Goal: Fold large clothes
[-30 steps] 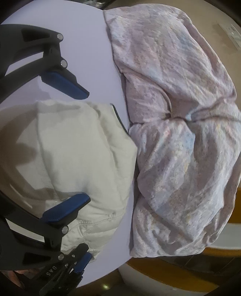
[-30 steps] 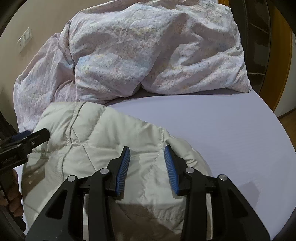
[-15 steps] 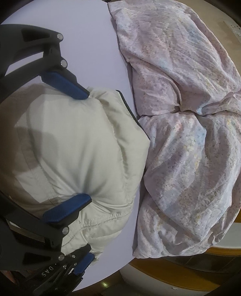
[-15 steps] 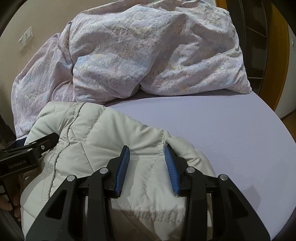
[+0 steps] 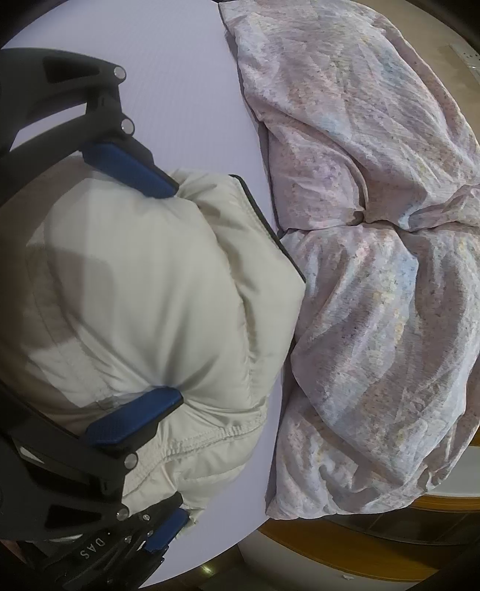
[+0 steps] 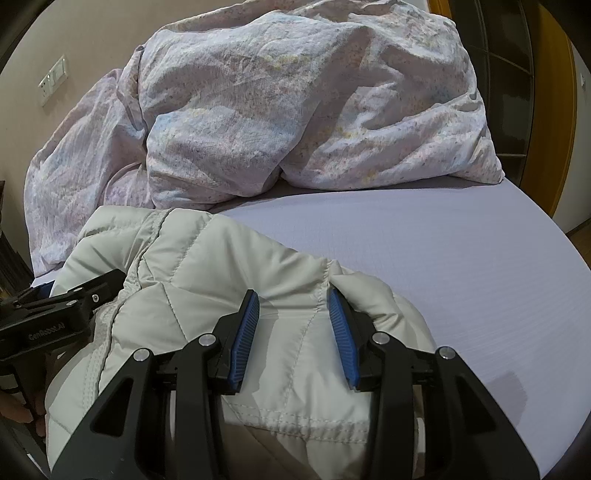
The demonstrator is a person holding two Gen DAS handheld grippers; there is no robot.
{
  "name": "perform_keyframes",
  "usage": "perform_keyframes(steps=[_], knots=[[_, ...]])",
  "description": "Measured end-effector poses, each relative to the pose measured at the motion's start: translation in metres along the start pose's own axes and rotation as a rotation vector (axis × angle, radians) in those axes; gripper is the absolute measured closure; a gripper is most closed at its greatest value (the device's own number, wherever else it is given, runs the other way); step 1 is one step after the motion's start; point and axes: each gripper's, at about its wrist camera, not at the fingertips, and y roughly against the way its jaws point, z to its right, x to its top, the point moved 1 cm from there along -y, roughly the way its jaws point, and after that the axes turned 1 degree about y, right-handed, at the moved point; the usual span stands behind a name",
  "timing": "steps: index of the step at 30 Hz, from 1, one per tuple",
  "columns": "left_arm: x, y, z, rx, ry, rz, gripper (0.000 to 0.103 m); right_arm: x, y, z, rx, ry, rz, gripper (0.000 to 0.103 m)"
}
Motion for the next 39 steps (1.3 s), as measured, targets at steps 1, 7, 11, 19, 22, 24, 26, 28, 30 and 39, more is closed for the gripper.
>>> perform_keyframes(steps=[1,7,11,19,22,24,26,28,30,39], knots=[[-0.008,0.009,0.003,0.0,0.002,0.002,0.002,0.0,0.0,0.0,0.0,-0.001,0.0,0.062],[-0.015,0.011,0.003,-0.002,0.013,0.005,0.002,0.0,-0.001,-0.001,0.001,-0.001,-0.004,0.062],[-0.015,0.01,0.004,0.011,0.01,-0.005,0.002,0.002,-0.006,-0.001,0.004,0.005,-0.021,0.061],[-0.01,0.035,-0.005,0.016,0.031,-0.068,0.002,0.017,0.0,-0.003,0.024,0.041,-0.151,0.055],[-0.012,0.057,-0.021,-0.021,0.081,-0.092,0.002,0.024,0.013,0.005,0.117,-0.01,-0.198,0.02],[-0.015,0.07,-0.033,-0.033,0.097,-0.103,0.002,0.029,0.027,0.013,0.118,-0.028,-0.198,0.007],[-0.018,0.08,-0.047,-0.052,0.115,-0.117,0.002,0.03,0.041,0.025,0.131,-0.054,-0.2,0.004],[-0.021,0.087,-0.065,-0.082,0.152,-0.142,0.002,0.027,0.042,0.039,0.161,-0.1,-0.235,0.001],[-0.025,0.09,-0.079,-0.114,0.193,-0.171,0.002,0.019,0.036,0.06,0.217,-0.183,-0.323,0.001],[-0.055,0.079,-0.106,-0.25,0.329,-0.309,0.002,-0.018,0.001,0.092,0.442,-0.439,-0.596,0.001]])
